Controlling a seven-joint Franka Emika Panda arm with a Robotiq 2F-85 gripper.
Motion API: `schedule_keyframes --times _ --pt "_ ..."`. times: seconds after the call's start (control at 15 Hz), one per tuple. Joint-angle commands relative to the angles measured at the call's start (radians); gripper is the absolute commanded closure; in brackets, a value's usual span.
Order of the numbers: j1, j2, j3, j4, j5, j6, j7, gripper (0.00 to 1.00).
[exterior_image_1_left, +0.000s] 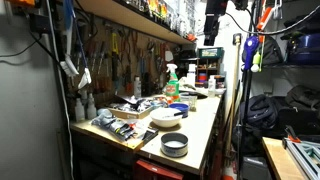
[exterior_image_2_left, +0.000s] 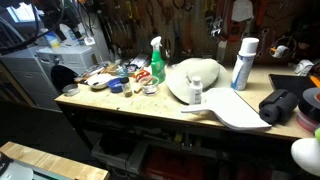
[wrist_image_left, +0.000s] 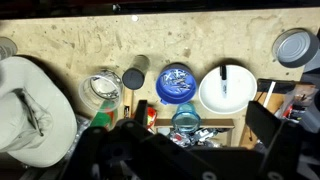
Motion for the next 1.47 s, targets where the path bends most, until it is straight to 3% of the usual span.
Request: schedule_keyframes --times 0.0,0.67,0.93,1.13,1.4 --pt "0.006 0.000 -0.004 0.002 -0.003 -0.003 0.003 0.00" --pt "0.006 0.000 -0.004 0.002 -0.003 -0.003 0.003 0.00" --pt "-0.054 0.132 0.041 -0.005 -0.053 0.093 0.209 0.00" --pt "-0.094 0.261 0.031 -0.006 -0.071 0.166 0.343 0.00" --pt "-0.133 0.414 -0.025 0.020 -0.017 0.180 0.433 0.00"
